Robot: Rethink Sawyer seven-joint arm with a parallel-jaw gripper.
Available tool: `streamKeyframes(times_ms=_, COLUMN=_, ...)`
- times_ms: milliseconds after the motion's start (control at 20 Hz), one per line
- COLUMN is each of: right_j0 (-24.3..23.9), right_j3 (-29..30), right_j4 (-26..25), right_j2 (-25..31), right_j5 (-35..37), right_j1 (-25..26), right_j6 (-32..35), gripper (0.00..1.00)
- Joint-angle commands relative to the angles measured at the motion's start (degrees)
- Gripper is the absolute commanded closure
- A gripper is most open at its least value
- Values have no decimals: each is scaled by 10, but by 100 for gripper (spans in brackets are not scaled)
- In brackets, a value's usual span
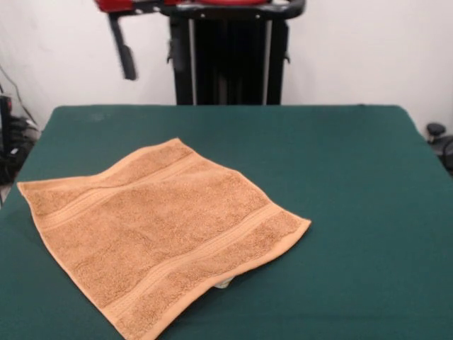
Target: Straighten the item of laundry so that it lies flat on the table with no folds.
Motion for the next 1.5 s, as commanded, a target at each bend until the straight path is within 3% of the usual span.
streamKeyframes(times_ms=50, right_j0=56, right_j3=-51, right_j4=-70, right_j2=6, right_j5=223, right_j1=47, right_j6=-13, gripper=0)
streamKeyframes(times_ms=800, right_j0=-9, right_j3=-73, right_j4=-153, right_j2=50, right_j5=258, right_j1=79, right_j6=-92, gripper=0)
streamKeyframes(times_ms=1150, right_j0=-45, right_j3=-63, right_j4=-146, right_j2=99, right_j5=171, right_j1=111, right_j6=-83, gripper=0)
streamKeyframes(times_ms=1500, right_j0=-48, right_j3=-73, right_j4=-169, right_j2=121, right_j5=180, right_j1=145, right_j6=-90, gripper=0)
